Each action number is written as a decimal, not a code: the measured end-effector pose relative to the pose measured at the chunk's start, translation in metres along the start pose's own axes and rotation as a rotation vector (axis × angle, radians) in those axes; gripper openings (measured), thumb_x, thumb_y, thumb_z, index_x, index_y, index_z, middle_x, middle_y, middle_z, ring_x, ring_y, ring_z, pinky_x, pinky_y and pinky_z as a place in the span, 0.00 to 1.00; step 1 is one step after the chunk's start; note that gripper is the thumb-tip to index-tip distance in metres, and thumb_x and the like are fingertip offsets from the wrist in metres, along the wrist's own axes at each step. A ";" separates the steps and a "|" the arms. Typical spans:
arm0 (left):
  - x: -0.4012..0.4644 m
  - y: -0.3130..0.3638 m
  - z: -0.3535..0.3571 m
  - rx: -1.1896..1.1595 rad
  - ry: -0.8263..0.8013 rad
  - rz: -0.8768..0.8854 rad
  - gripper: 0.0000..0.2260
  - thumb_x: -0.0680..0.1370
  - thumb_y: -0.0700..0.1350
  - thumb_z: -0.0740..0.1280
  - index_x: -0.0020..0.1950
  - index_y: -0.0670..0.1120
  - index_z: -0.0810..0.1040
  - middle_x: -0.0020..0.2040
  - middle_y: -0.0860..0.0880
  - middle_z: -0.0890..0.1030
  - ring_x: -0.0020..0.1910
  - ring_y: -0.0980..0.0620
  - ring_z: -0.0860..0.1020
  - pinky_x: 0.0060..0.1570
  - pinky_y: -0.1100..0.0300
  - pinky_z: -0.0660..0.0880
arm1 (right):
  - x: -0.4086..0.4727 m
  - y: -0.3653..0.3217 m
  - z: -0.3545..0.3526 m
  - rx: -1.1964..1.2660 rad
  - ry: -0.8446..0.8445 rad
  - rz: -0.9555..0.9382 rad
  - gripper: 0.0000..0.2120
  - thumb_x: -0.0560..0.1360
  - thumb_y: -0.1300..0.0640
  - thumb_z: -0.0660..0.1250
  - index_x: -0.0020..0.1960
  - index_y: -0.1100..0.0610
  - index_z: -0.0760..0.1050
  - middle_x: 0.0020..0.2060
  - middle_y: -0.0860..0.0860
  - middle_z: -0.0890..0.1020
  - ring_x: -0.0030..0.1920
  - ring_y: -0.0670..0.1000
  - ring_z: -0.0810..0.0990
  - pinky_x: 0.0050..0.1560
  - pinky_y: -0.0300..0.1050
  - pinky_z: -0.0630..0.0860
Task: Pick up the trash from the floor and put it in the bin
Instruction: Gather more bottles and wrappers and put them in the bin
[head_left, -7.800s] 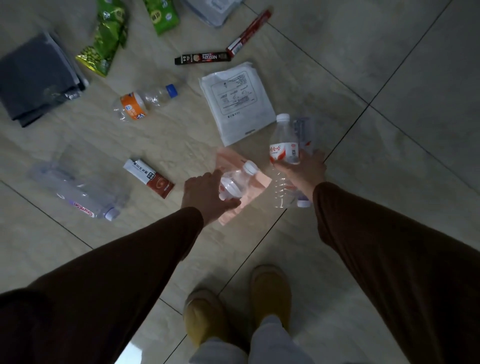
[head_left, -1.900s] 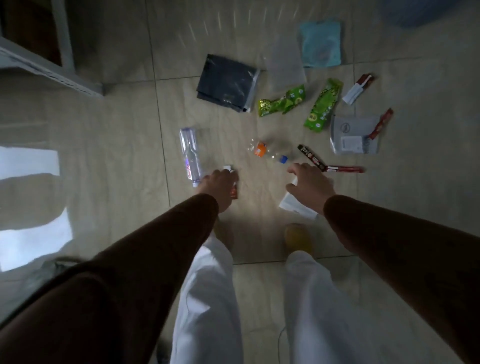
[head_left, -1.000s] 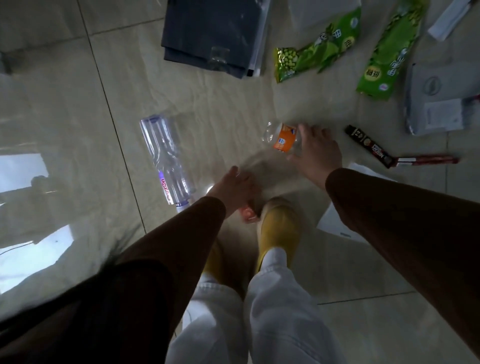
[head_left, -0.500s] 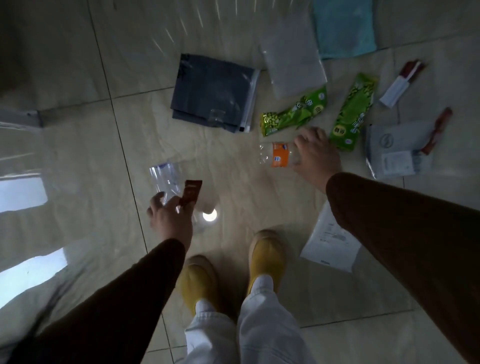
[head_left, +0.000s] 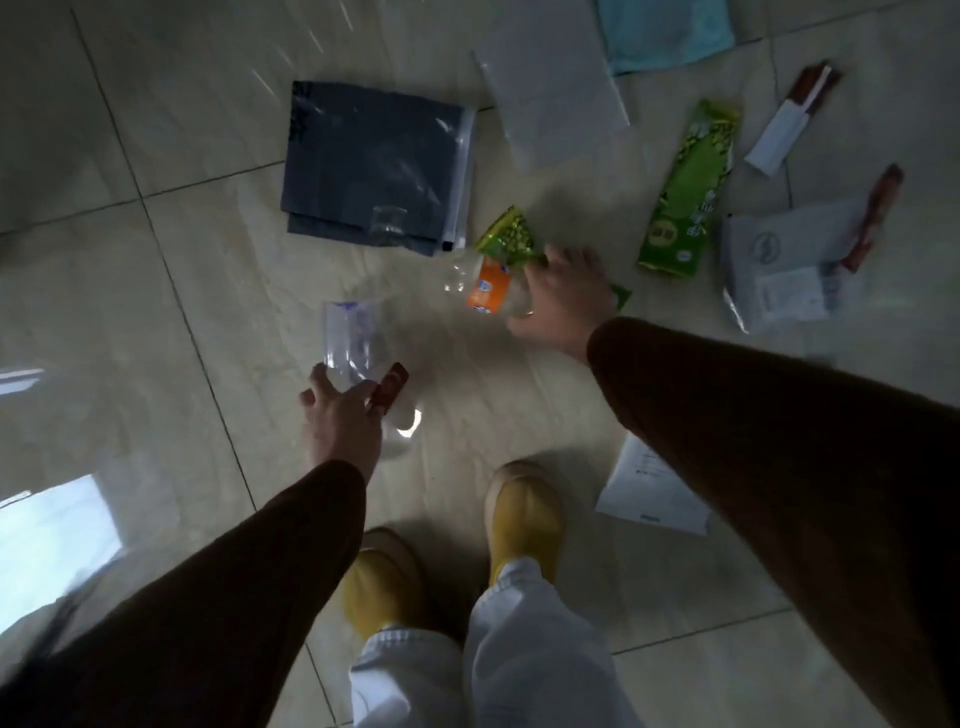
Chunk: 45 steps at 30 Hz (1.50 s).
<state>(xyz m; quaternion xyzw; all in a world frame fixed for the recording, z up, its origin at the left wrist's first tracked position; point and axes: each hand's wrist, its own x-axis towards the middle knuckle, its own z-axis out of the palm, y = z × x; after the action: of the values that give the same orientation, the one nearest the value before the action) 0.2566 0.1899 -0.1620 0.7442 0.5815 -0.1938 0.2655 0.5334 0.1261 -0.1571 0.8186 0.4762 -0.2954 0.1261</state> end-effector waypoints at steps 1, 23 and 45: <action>-0.001 0.001 -0.001 0.075 -0.004 0.070 0.11 0.78 0.48 0.66 0.59 0.51 0.81 0.74 0.40 0.59 0.63 0.36 0.67 0.59 0.43 0.72 | -0.017 -0.005 0.004 0.155 0.012 0.075 0.30 0.71 0.38 0.71 0.64 0.59 0.77 0.62 0.61 0.76 0.63 0.63 0.77 0.67 0.57 0.71; -0.056 0.218 0.051 0.036 -0.395 0.692 0.24 0.64 0.47 0.77 0.55 0.47 0.71 0.53 0.46 0.76 0.52 0.44 0.75 0.46 0.50 0.75 | -0.234 0.070 0.166 1.364 0.346 1.177 0.41 0.64 0.50 0.79 0.71 0.62 0.68 0.64 0.60 0.78 0.66 0.62 0.76 0.68 0.60 0.74; -0.057 0.273 0.122 0.443 -0.397 0.720 0.34 0.66 0.56 0.75 0.65 0.41 0.70 0.60 0.41 0.77 0.58 0.42 0.74 0.57 0.49 0.73 | -0.230 0.114 0.203 0.876 0.122 1.043 0.41 0.68 0.36 0.74 0.72 0.57 0.67 0.66 0.60 0.75 0.67 0.63 0.72 0.66 0.56 0.66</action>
<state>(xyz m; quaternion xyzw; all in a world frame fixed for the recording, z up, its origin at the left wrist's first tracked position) 0.5090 0.0207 -0.1770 0.8858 0.1689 -0.3477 0.2568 0.4714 -0.1932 -0.1880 0.9317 -0.1378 -0.3147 -0.1181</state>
